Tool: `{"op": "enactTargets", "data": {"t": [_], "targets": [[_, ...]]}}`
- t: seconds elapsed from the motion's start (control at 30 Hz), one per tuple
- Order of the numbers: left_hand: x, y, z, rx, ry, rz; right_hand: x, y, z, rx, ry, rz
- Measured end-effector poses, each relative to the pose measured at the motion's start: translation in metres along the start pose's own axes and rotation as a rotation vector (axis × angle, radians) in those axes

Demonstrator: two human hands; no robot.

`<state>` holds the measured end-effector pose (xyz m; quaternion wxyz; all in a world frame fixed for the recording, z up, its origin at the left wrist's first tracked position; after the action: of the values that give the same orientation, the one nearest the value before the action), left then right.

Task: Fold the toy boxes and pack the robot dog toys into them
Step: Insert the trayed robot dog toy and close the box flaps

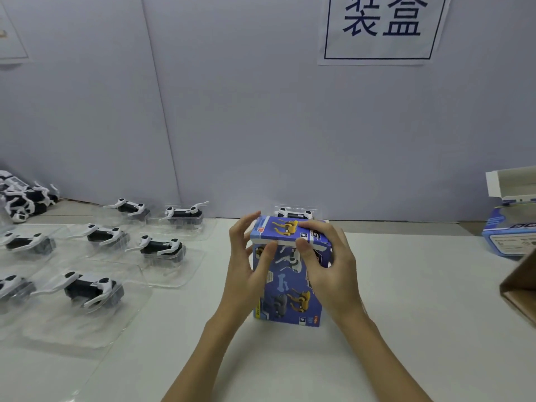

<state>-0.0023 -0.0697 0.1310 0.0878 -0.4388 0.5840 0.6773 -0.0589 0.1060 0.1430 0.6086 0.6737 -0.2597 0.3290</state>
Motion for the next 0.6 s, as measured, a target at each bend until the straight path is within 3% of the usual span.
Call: {"op": "enactTargets", "data": {"t": [0.13,0.27,0.37,0.47,0.6], "targets": [[-0.02,-0.008,0.004,-0.026,0.534,0.32,-0.005,-0.004,-0.021,-0.239,0.08,0.074],[-0.026,-0.014,0.023,0.044,0.796,0.353,-0.043,-0.011,-0.016,-0.324,0.522,0.396],[-0.024,-0.017,0.033,0.095,0.917,0.323,-0.062,-0.019,0.0,-0.267,0.6,0.549],[-0.02,-0.011,0.022,0.083,0.888,0.264,-0.063,-0.012,0.004,-0.118,0.51,0.547],[-0.014,-0.007,0.016,0.214,0.779,0.283,-0.068,-0.003,0.008,0.093,0.32,0.554]]}}
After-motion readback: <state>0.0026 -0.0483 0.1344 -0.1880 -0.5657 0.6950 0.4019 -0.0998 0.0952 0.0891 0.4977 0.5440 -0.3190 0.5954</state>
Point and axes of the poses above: each hand's wrist, its own y-axis towards the middle knuckle, its own z-axis out of the palm, x = y × z, the point moved 10 cm from there along y, towards the middle knuckle, and after that the axes turned 3 degrees about z, right-handed, at the moved point
